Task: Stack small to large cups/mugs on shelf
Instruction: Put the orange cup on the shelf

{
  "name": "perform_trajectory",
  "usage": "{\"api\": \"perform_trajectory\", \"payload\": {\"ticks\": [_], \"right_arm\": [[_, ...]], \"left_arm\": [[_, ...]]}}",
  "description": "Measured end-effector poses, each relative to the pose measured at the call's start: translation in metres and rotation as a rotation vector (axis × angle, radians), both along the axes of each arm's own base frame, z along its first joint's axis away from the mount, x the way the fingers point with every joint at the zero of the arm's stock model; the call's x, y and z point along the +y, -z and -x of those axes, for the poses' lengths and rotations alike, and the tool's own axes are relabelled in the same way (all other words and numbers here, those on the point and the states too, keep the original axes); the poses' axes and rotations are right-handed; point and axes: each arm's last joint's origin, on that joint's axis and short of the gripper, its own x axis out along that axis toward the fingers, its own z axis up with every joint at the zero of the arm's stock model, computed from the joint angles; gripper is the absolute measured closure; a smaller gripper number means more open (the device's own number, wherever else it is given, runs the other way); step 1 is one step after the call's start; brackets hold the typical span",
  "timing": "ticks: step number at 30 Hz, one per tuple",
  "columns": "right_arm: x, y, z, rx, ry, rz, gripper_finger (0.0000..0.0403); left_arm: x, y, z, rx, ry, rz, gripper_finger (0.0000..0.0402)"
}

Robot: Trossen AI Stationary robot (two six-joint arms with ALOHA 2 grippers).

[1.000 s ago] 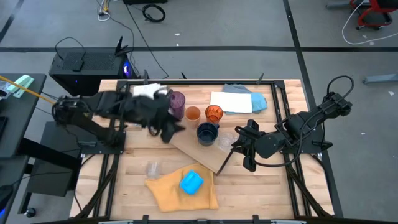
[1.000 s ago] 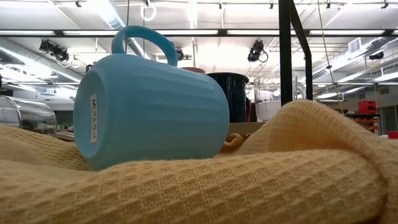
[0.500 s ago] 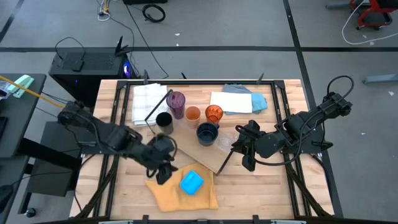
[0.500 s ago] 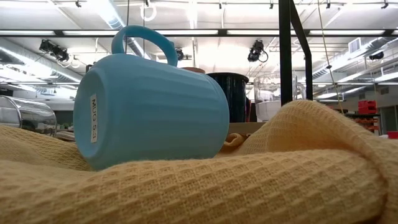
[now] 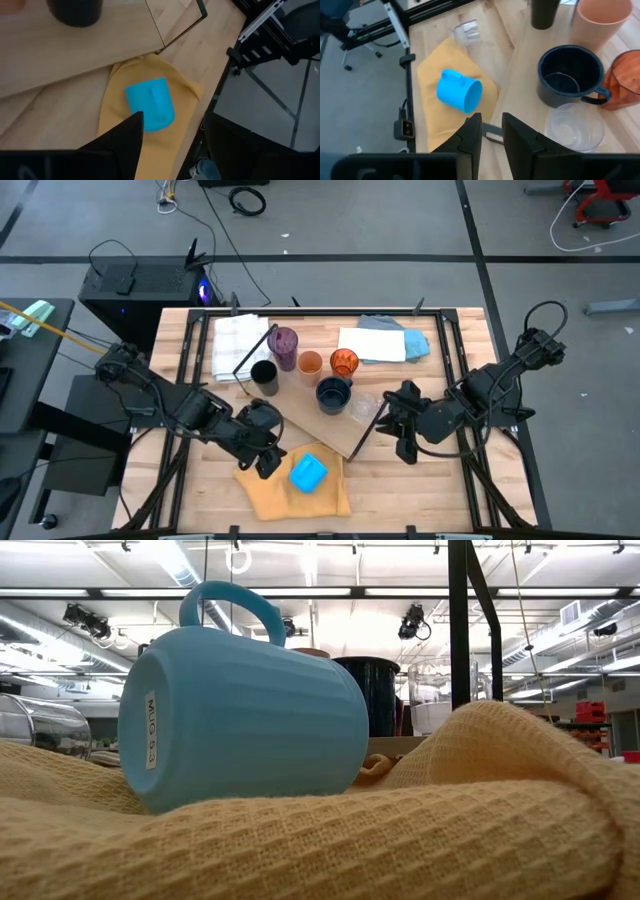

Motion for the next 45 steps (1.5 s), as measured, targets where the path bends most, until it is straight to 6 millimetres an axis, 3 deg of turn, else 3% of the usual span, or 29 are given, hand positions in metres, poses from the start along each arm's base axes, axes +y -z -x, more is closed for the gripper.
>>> {"api": "perform_trajectory", "payload": {"ticks": [16, 21, 25, 30, 38, 45], "right_arm": [[0.015, 0.000, 0.010, -0.004, -0.103, 0.046, 0.0321], [0.008, 0.001, 0.007, -0.014, -0.038, 0.092, 0.0321], [-0.037, 0.016, -0.023, 0.135, 0.057, 0.168, 0.0321], [-0.107, 0.039, -0.069, 0.255, 0.023, 0.020, 0.0321], [-0.198, 0.046, -0.072, 0.260, 0.178, -0.069, 0.0321], [-0.248, 0.087, -0.086, 0.369, 0.251, -0.204, 0.0303]], "left_arm": [[0.014, 0.002, -0.005, 0.031, -0.131, 0.054, 0.0194], [0.013, 0.003, -0.007, 0.034, -0.134, 0.059, 0.0202], [0.013, 0.003, -0.008, 0.028, -0.137, 0.061, 0.0208], [0.014, 0.003, -0.010, 0.023, -0.138, 0.057, 0.0208], [0.012, 0.004, -0.008, 0.024, -0.092, 0.025, 0.0214], [0.012, 0.004, -0.008, 0.024, -0.049, -0.016, 0.0209]]}}
